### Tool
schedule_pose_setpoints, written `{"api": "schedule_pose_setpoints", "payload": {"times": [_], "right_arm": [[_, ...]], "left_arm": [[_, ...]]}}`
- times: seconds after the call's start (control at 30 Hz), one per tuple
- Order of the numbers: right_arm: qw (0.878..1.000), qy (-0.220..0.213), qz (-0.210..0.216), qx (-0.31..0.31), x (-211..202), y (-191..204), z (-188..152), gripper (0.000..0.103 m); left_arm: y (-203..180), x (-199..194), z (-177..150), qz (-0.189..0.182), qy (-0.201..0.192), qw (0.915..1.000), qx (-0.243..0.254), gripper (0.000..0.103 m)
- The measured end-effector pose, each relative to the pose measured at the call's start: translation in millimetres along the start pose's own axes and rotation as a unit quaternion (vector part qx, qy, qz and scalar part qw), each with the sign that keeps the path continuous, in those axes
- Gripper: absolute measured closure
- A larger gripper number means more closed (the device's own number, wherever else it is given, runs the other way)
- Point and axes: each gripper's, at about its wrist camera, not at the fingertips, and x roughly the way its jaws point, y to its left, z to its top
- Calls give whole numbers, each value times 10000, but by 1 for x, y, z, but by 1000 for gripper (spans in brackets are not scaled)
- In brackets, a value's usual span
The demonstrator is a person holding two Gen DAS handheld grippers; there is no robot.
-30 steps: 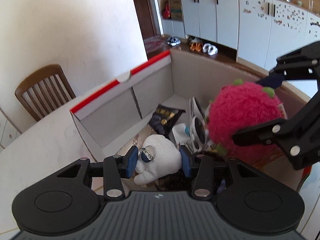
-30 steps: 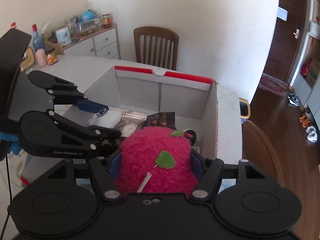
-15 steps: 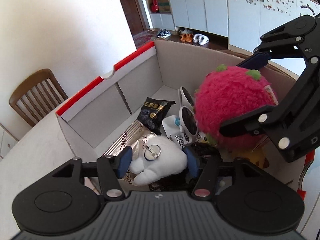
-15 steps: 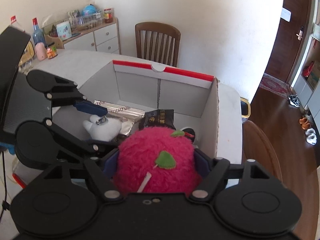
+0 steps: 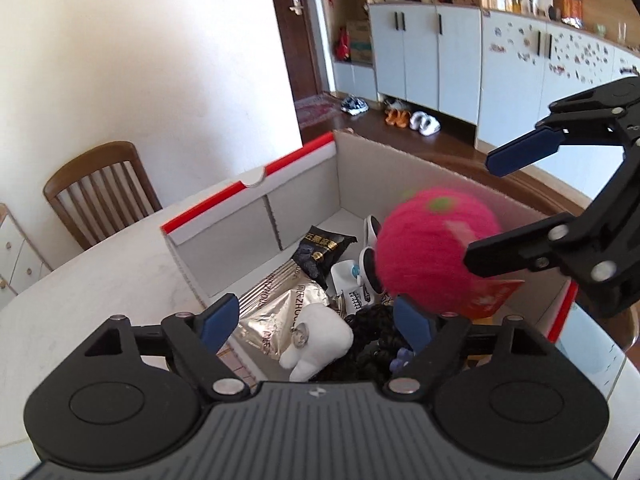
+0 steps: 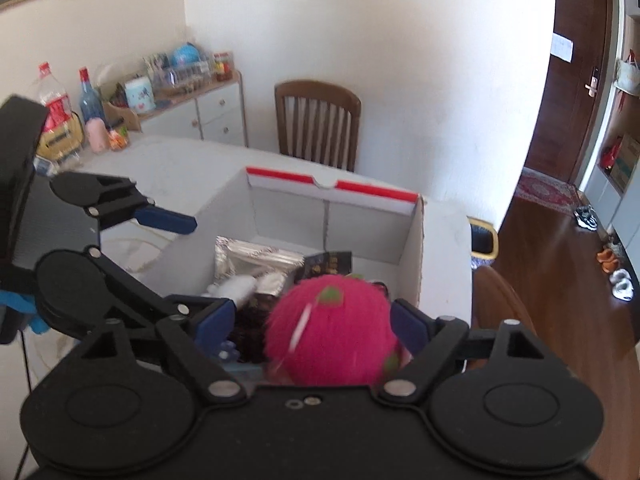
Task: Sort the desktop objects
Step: 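Open both tools to release the items and withdraw from the box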
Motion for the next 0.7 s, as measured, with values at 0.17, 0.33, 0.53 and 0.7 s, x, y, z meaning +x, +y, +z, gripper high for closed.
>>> {"api": "schedule_pose_setpoints", "payload": {"times": [0.17,0.33,0.53,0.7], "right_arm": [[9998,-173,26,18,-18,6,-3,0],[9996,-286,-43,70,-30,9,-9,0],[9990,-403,-142,152,-42,13,-16,0],[9986,-361,-291,270,-46,18,-22,0]], "left_arm": [[4,-16,-7,14,-93,9996,-278,13],[3,-31,-9,-17,-138,9982,-578,7],[-2,-46,-8,83,-167,9970,-757,1],[-9,-60,-12,170,-157,9963,-833,1]]}}
